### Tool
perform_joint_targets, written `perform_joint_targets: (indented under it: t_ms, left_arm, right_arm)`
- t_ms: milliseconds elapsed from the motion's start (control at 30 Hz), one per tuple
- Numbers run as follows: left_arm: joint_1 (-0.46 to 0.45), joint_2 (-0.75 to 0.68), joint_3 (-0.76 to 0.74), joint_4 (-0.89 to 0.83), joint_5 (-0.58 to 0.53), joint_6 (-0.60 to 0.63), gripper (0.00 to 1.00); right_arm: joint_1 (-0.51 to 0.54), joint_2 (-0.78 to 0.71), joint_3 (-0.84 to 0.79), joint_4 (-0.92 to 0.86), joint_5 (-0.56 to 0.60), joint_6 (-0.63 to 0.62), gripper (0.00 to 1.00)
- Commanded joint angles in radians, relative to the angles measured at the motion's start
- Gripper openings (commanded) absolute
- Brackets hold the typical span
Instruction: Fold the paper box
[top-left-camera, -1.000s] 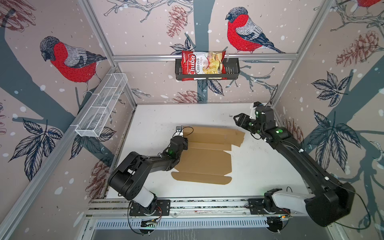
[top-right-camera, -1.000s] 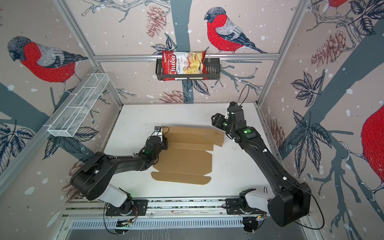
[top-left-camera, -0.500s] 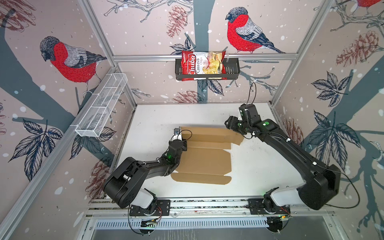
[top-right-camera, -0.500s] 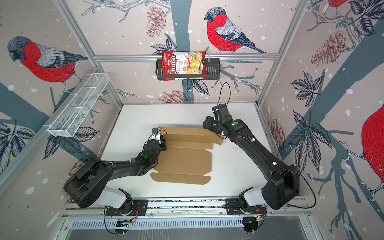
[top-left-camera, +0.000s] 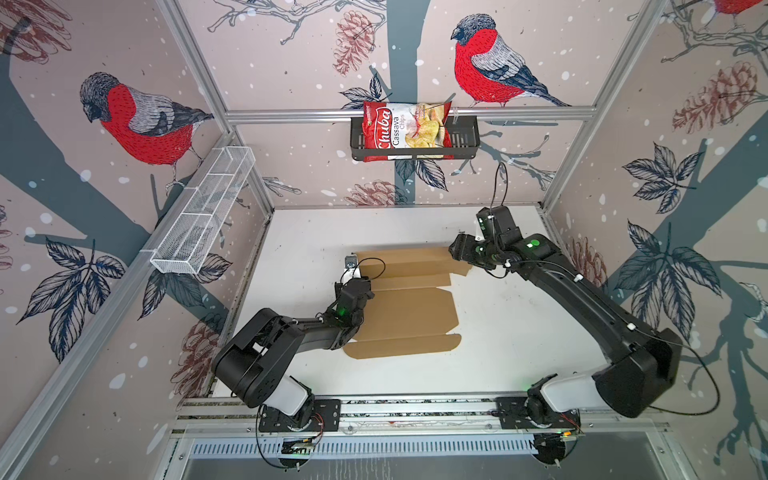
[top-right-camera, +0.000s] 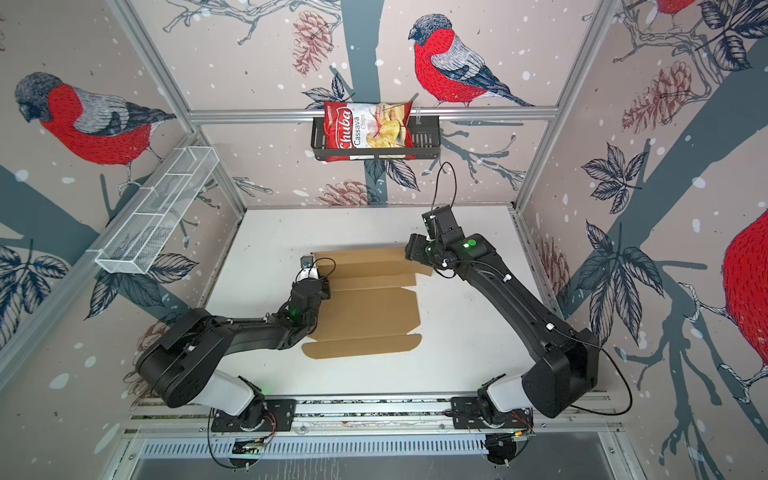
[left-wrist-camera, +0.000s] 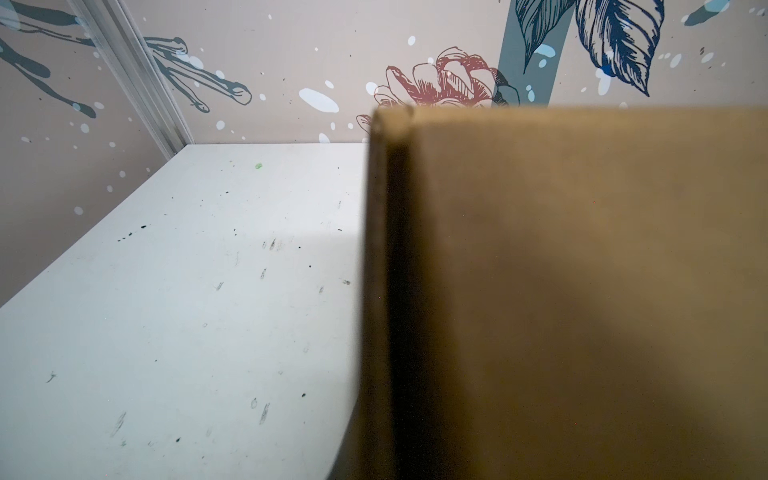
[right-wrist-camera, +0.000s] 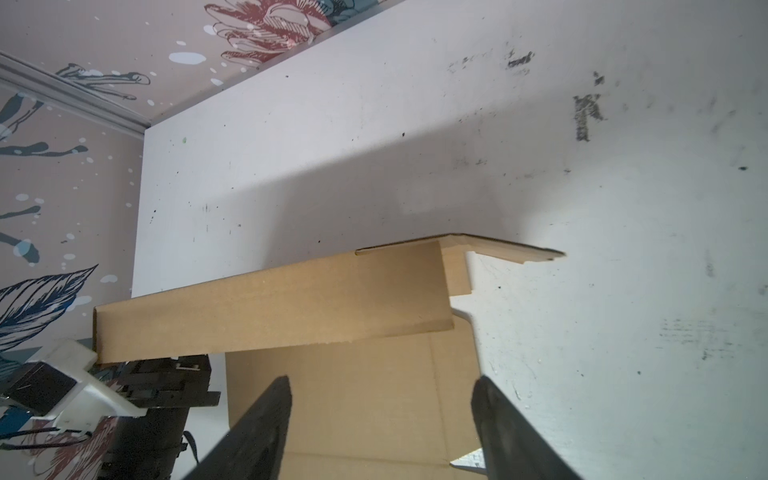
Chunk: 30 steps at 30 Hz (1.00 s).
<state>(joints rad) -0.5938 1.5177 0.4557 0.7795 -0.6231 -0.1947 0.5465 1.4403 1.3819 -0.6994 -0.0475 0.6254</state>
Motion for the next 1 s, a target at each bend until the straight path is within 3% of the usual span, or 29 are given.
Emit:
perform_joint_targets:
  t_ms: [0, 967]
  left_arm:
    - [-0.001, 0.001, -0.008, 0.061, 0.001, 0.023, 0.00]
    - [-0.002, 0.042, -0.002, 0.059, 0.046, 0.015, 0.00]
  right_arm:
    - [-0.009, 0.035, 0.012, 0.044, -0.064, -0.032, 0.70]
    - [-0.045, 0.173, -0.053, 0.172, -0.247, -0.035, 0.64]
